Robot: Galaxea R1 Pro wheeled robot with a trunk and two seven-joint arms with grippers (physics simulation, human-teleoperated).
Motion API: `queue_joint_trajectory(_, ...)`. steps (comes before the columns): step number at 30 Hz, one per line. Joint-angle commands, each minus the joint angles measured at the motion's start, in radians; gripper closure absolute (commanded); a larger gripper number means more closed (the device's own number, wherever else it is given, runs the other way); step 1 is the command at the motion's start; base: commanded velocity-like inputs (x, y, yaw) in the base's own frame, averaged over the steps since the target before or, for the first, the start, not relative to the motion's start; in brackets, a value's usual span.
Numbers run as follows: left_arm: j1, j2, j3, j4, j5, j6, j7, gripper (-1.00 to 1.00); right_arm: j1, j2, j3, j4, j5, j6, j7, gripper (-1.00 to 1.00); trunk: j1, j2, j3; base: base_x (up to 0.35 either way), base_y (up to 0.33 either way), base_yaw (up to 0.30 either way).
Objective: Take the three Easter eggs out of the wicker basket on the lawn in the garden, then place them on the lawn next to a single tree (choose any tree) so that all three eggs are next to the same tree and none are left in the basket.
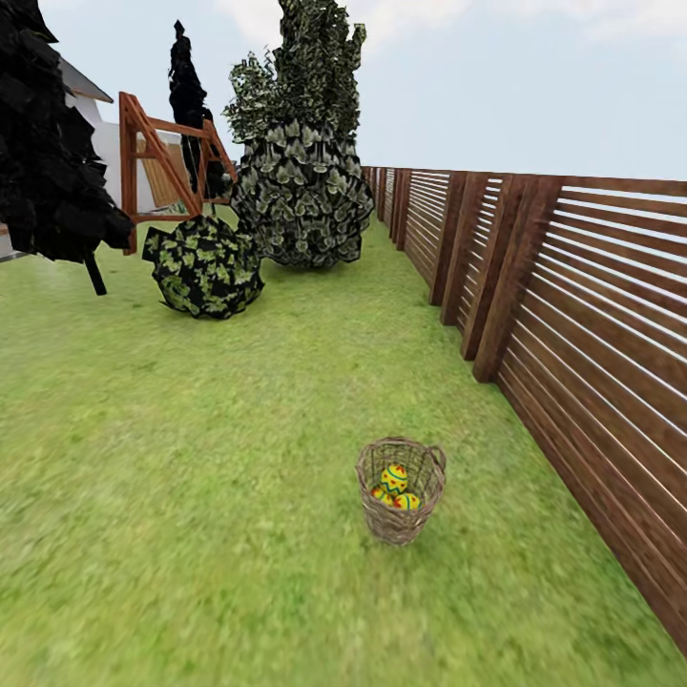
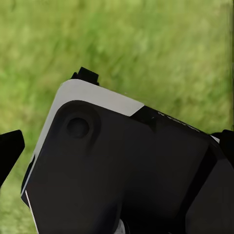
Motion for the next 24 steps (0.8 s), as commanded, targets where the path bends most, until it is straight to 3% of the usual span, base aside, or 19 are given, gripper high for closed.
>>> queue_joint_trajectory(1,0.000,0.000,0.000,0.000,0.000,0.000,0.000,-1.00,0.000,0.000,0.000,0.000,0.000,0.000,0.000,-1.00,0.000,0.000,0.000,0.333,0.000,-0.036)
queue_joint_trajectory(24,0.000,0.000,0.000,0.000,0.000,0.000,0.000,-1.00,0.000,0.000,0.001,0.000,0.000,0.002,0.000,-1.00,0.000,0.000,0.000,0.333,0.000,-0.003)
